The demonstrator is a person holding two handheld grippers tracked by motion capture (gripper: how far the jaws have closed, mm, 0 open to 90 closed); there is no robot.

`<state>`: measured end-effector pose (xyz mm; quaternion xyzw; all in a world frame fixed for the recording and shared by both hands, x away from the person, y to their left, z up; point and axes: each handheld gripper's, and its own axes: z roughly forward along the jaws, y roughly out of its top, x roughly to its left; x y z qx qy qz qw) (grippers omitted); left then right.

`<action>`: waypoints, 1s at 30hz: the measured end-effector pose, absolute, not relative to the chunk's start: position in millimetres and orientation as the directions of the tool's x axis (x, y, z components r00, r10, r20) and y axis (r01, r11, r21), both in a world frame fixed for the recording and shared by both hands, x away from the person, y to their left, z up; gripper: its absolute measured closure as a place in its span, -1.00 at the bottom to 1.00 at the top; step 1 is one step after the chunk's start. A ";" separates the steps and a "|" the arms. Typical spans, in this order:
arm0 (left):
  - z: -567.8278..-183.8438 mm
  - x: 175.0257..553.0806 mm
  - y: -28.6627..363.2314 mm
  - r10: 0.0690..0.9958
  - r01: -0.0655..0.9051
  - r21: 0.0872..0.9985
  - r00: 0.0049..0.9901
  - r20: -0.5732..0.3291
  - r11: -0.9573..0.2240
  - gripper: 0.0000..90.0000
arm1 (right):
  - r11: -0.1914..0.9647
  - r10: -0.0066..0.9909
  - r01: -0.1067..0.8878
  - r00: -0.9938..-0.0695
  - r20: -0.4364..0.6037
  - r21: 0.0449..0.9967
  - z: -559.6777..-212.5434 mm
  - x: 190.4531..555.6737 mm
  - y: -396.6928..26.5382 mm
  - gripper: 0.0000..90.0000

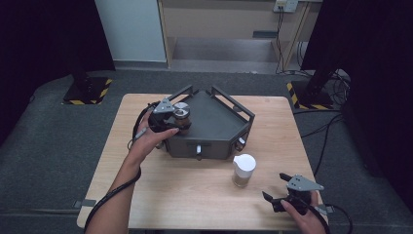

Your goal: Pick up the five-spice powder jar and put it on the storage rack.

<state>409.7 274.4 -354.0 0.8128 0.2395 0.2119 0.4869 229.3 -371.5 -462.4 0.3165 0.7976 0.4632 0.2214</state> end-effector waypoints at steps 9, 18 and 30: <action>-356.3 413.3 279.1 0.600 0.220 0.895 0.797 0.065 -0.389 -0.33 | 0.367 0.713 0.299 -0.698 -0.059 0.881 -461.8 228.6 -372.9 -0.94; -355.9 414.1 279.5 0.596 0.216 0.893 0.800 0.070 -0.394 -0.33 | 0.371 0.709 0.303 -0.702 -0.058 0.878 -462.4 229.5 -371.5 -0.94; -353.9 416.0 279.5 0.589 0.214 0.889 0.804 0.074 -0.404 -0.34 | 0.369 0.710 0.305 -0.702 -0.055 0.878 -462.8 229.6 -372.4 -0.94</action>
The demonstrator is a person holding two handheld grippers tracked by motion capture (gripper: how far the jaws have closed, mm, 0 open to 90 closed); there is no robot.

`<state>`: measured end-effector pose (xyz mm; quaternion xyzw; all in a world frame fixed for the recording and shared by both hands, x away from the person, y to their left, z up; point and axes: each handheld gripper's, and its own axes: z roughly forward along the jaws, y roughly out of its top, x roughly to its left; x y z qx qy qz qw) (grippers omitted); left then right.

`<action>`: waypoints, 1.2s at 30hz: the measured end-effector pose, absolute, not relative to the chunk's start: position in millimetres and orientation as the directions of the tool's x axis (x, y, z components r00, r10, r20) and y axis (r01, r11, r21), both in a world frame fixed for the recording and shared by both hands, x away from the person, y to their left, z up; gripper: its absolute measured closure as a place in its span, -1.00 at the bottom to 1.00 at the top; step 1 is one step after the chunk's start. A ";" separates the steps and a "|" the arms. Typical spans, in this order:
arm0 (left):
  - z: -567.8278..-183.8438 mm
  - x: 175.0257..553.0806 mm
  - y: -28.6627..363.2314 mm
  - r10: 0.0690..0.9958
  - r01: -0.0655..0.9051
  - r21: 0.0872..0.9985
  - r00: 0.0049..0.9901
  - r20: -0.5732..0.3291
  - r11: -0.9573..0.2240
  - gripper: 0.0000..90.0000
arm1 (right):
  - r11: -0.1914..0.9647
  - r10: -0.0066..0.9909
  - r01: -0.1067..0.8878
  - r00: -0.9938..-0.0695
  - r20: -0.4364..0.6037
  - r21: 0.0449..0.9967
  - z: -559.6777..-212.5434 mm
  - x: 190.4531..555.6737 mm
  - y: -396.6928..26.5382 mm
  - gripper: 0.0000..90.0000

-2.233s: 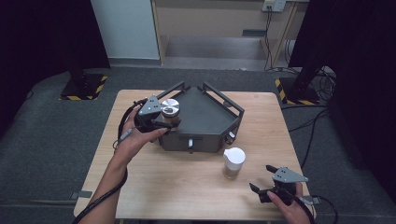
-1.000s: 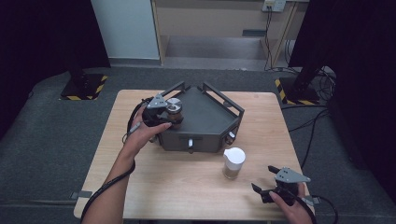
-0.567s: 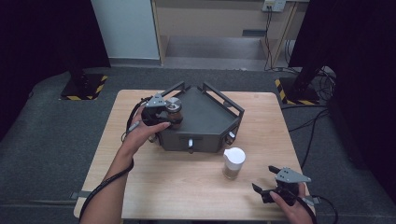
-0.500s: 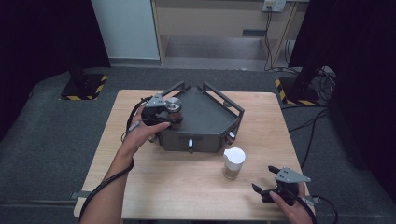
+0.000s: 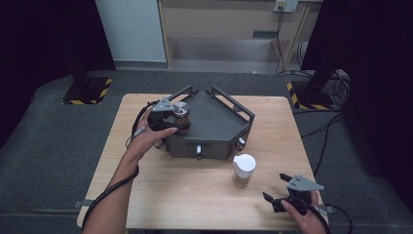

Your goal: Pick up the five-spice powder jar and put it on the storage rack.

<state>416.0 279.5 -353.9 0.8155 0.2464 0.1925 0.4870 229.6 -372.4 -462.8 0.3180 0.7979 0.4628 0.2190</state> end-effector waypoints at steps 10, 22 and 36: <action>-352.3 414.6 277.4 0.599 0.231 0.878 0.797 0.076 -0.419 -0.64 | 0.367 0.712 0.307 -0.700 -0.053 0.878 -463.1 229.4 -373.6 -0.94; -355.8 395.2 298.1 0.619 0.179 0.914 0.780 0.093 -0.363 -0.93 | 0.366 0.717 0.304 -0.695 -0.058 0.880 -461.1 228.0 -375.5 -0.94; -352.2 363.0 312.4 0.634 0.134 0.923 0.761 0.137 -0.360 -0.95 | 0.367 0.718 0.302 -0.694 -0.061 0.880 -460.7 227.6 -375.6 -0.94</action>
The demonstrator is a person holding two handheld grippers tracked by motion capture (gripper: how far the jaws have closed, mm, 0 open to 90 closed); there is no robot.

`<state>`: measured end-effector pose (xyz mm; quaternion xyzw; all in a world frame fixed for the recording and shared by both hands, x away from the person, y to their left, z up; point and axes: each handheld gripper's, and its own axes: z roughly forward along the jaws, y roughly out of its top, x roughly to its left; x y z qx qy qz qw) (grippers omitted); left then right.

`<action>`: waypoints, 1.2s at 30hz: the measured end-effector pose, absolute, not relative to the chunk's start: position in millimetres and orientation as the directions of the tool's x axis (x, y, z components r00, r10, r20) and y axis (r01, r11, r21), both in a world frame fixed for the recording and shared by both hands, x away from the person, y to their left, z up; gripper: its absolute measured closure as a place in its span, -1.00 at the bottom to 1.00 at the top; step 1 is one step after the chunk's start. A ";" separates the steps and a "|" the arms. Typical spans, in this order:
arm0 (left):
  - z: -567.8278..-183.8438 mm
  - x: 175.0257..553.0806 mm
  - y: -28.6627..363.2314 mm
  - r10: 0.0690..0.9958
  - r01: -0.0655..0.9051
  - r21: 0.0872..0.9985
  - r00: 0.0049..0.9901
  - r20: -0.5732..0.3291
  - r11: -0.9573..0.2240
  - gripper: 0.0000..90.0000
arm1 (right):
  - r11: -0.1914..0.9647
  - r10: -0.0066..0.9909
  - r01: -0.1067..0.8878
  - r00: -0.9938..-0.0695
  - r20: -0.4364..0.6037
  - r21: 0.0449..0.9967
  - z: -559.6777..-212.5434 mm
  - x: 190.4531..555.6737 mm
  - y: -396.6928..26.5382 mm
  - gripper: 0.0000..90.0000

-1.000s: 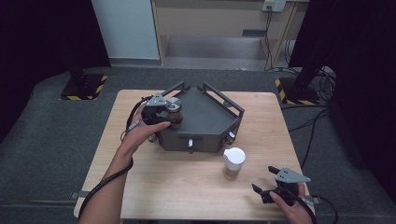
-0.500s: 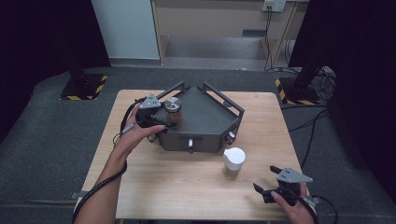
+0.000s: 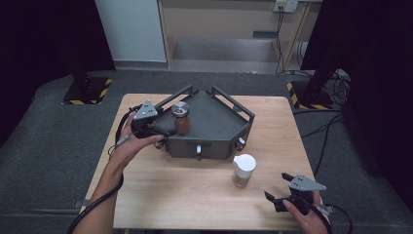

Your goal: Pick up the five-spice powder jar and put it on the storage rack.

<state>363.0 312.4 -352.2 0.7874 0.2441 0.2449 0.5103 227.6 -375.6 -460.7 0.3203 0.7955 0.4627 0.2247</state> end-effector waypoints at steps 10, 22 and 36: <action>-353.6 345.5 316.5 0.642 0.128 0.924 0.753 0.145 -0.359 -0.95 | 0.369 0.722 0.302 -0.689 -0.066 0.879 -460.0 226.5 -375.3 -0.94; -371.9 318.8 316.3 0.644 0.117 0.925 0.749 0.157 -0.362 -0.95 | 0.371 0.718 0.298 -0.692 -0.069 0.880 -459.8 226.3 -374.0 -0.94; -405.4 293.6 307.7 0.621 0.123 0.909 0.766 0.167 -0.397 -0.95 | 0.376 0.714 0.296 -0.697 -0.070 0.878 -460.6 226.6 -371.9 -0.94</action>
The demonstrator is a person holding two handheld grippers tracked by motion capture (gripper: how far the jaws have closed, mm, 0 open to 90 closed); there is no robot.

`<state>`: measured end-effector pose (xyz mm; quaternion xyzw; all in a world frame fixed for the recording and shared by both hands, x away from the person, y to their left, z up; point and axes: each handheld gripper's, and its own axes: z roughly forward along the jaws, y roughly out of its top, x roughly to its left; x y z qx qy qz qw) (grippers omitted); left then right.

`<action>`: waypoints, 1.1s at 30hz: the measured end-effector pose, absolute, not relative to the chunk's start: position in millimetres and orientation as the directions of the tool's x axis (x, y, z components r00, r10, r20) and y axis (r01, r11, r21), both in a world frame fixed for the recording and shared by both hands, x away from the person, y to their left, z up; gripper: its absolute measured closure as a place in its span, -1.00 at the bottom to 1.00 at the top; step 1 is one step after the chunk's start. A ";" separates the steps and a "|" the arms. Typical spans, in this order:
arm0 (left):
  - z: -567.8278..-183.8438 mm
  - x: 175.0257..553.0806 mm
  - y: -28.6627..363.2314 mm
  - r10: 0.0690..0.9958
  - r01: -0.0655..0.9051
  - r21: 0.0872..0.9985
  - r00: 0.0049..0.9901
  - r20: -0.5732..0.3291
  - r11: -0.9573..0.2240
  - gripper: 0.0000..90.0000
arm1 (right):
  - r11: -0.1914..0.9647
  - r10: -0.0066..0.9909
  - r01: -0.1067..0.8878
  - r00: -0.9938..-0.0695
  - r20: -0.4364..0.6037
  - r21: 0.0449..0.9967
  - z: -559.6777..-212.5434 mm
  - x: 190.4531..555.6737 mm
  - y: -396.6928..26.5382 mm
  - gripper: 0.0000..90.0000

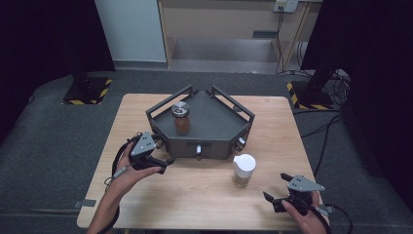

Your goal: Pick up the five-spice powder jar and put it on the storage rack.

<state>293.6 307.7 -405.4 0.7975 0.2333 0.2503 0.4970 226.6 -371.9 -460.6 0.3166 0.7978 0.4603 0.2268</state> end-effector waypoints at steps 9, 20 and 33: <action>-421.7 272.7 306.5 0.628 0.138 0.913 0.764 0.149 -0.385 -0.95 | 0.375 0.717 0.298 -0.694 -0.071 0.878 -461.3 226.6 -372.3 -0.94; -435.0 249.5 313.2 0.652 0.169 0.921 0.750 0.112 -0.352 -0.95 | 0.386 0.714 0.293 -0.695 -0.083 0.875 -461.9 226.1 -369.2 -0.94; -441.6 226.0 311.9 0.666 0.187 0.918 0.739 0.103 -0.349 -0.94 | 0.395 0.713 0.285 -0.695 -0.096 0.873 -461.8 226.8 -367.6 -0.94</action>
